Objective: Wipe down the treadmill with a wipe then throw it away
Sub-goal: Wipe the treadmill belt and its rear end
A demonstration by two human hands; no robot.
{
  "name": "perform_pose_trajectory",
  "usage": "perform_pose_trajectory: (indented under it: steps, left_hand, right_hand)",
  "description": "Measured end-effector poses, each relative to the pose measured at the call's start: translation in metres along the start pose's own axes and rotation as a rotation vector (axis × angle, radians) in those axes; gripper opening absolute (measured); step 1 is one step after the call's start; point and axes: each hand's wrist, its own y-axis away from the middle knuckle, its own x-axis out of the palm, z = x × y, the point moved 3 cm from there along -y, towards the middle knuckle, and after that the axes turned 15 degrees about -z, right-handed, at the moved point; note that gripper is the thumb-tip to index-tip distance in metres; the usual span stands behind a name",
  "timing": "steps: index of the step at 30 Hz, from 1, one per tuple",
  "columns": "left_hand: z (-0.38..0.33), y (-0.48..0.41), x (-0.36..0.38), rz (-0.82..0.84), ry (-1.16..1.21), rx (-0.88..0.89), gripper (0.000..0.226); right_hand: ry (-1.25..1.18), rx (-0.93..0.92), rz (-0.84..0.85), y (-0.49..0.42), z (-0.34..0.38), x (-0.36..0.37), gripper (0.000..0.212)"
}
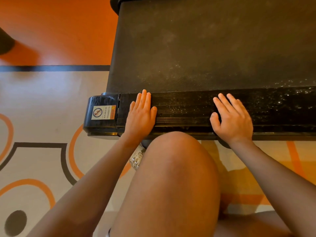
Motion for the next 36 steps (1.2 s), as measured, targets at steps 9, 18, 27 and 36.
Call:
perform_pose_trajectory:
  steps: [9, 18, 27, 36]
  left_hand:
    - [0.005, 0.053, -0.005, 0.022, 0.028, 0.039, 0.069]
    - [0.002, 0.005, -0.002, 0.000, -0.014, -0.024, 0.062]
    - [0.003, 0.056, -0.006, 0.003, 0.003, 0.016, 0.067]
    - [0.002, -0.019, 0.002, 0.025, -0.038, -0.009, 0.064]
  right_hand:
    - [-0.006, 0.000, 0.000, 0.001, 0.000, 0.002, 0.056]
    - [-0.010, -0.002, -0.007, 0.001, 0.000, 0.001, 0.056]
    - [-0.010, -0.005, -0.014, 0.000, -0.001, 0.002, 0.055]
    - [-0.003, -0.019, -0.024, 0.002, -0.002, 0.002, 0.055]
